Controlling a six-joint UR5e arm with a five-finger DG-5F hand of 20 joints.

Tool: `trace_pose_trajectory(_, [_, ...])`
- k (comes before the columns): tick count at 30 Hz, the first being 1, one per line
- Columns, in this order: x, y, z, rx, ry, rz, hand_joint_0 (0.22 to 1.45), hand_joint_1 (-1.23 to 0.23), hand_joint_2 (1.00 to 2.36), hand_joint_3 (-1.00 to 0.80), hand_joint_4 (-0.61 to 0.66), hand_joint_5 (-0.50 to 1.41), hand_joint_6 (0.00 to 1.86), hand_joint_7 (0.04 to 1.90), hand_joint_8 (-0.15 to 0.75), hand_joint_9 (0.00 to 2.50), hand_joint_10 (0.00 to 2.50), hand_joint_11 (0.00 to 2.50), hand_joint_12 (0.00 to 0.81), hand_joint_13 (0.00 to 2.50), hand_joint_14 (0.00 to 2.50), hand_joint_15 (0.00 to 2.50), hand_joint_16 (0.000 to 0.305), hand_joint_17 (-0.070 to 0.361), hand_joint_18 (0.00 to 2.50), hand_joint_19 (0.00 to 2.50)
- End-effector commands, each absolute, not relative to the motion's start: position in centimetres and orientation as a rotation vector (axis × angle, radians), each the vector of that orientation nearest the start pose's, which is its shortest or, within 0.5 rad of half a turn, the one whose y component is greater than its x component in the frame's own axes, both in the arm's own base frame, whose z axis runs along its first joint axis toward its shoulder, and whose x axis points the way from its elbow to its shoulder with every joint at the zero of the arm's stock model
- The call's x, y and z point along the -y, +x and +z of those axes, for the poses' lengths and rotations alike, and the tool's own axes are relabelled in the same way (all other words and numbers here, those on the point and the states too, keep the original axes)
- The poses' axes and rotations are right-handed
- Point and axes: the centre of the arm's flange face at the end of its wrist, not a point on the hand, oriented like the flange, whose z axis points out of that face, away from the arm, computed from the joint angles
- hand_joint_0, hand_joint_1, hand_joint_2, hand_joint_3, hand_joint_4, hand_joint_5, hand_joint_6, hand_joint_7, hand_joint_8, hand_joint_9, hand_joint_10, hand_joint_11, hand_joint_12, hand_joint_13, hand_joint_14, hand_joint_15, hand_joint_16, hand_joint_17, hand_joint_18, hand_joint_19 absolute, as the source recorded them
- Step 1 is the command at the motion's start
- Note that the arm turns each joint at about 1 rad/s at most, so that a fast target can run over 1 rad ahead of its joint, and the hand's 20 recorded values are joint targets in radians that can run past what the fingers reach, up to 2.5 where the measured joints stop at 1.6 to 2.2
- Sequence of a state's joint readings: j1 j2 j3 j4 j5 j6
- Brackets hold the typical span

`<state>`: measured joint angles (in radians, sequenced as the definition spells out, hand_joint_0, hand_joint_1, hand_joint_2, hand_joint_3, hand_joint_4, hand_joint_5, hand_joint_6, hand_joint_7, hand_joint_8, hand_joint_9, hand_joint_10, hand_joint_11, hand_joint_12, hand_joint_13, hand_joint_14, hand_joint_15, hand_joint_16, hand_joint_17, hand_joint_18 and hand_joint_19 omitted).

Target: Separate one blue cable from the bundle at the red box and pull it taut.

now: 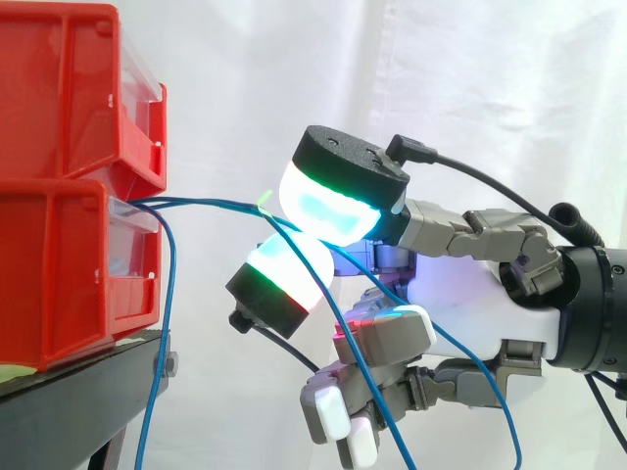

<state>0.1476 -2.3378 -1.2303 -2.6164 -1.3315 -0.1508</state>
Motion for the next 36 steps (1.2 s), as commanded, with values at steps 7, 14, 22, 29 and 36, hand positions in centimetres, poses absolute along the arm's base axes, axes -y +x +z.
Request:
trace_pose_trajectory(7, [4.4,77.2,21.5,-1.141,1.101,1.075,0.60,-0.78,1.03,-0.12,-0.12,-0.09,0.82,1.34,0.357,1.21,0.03,0.96,0.404,1.02,0.02,0.53,0.049,0.110,0.96,0.59])
trace_pose_trajectory(14, [5.3,77.0,22.7,-1.186,1.125,1.032,0.59,-0.76,1.03,-0.10,-0.12,-0.09,0.82,1.33,0.346,1.15,0.03,0.90,0.408,1.00,0.02,0.55,0.049,0.111,0.95,0.59])
trace_pose_trajectory(22, [5.8,75.0,25.0,-1.292,1.159,0.940,0.59,-0.75,1.03,-0.10,-0.11,-0.09,0.82,1.32,0.341,1.10,0.03,0.86,0.404,0.98,0.02,0.55,0.049,0.111,0.93,0.60])
trace_pose_trajectory(29, [5.8,73.6,26.1,-1.364,1.190,0.889,0.59,-0.74,1.03,-0.12,-0.11,-0.09,0.82,1.31,0.345,1.10,0.03,0.86,0.407,0.98,0.02,0.54,0.050,0.112,0.93,0.60])
trace_pose_trajectory(36, [5.9,72.8,26.2,-1.415,1.210,0.854,0.59,-0.74,1.03,-0.12,-0.11,-0.09,0.82,1.32,0.353,1.10,0.03,0.87,0.410,0.98,0.02,0.55,0.050,0.112,0.93,0.60])
